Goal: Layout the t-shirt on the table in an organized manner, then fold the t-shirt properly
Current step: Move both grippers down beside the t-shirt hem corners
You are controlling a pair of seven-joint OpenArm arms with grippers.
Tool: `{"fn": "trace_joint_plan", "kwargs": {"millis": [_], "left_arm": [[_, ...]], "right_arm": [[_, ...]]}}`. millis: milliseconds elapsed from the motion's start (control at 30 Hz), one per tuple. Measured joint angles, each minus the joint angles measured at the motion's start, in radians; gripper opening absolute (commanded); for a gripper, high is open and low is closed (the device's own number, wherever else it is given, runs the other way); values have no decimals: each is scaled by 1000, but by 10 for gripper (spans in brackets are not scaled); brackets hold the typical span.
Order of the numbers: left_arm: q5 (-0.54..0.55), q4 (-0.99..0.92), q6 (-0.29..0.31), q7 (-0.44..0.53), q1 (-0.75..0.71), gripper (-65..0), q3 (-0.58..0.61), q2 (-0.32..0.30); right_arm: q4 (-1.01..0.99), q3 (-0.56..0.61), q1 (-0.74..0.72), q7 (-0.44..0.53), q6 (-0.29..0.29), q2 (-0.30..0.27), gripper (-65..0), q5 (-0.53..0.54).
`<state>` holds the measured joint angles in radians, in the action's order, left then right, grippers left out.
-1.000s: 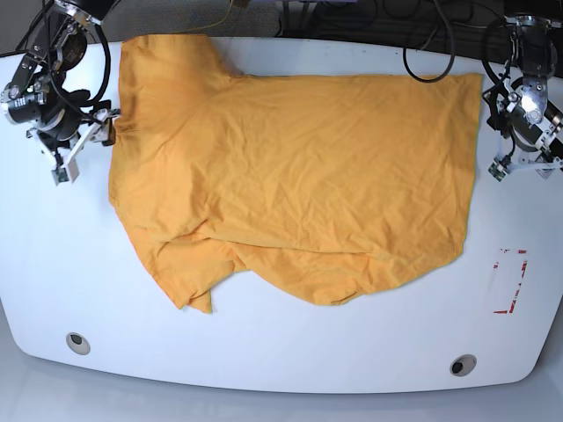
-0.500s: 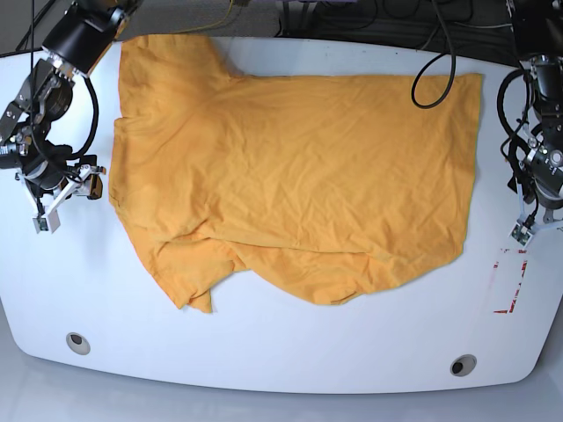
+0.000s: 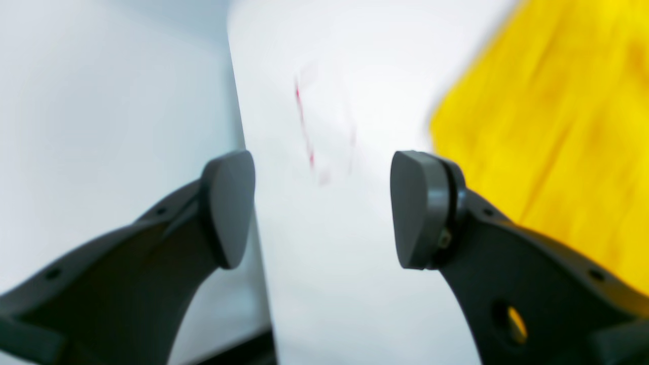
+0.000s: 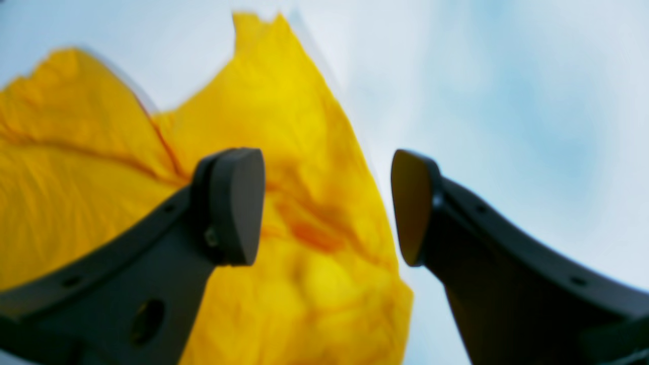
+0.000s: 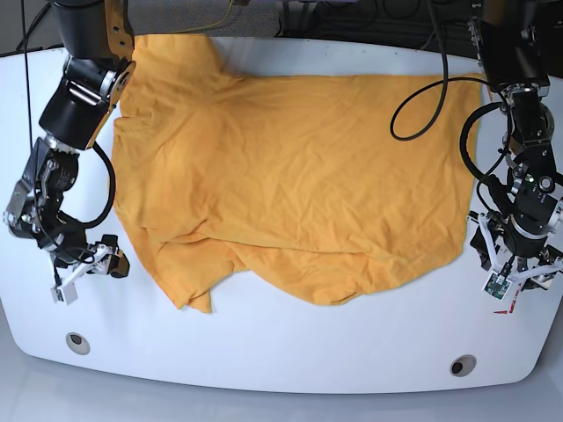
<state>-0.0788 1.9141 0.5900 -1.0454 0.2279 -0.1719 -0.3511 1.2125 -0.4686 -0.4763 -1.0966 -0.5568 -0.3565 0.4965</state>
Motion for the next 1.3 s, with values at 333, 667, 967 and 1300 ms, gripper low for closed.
{"fn": "trace_joint_plan", "kwargs": {"millis": [333,667,967,1300], "left_arm": [[0,-2,1,71,24,-257,3,87],[-10,0,0,112,11,-257,-13,102],[-8,-2,2,233,-79,-257,-20,112],[-7,-2,2,254,-95,-257,-20,112]], "right_arm": [[-348,234,-173,270,0,-45,-267,3],[-684,458,-288,560,2,-68,-266,0],[-761,521,-283,657,0,-65,-266,1],[-762,521,-217,676,-2,-63,-266,3]]}}
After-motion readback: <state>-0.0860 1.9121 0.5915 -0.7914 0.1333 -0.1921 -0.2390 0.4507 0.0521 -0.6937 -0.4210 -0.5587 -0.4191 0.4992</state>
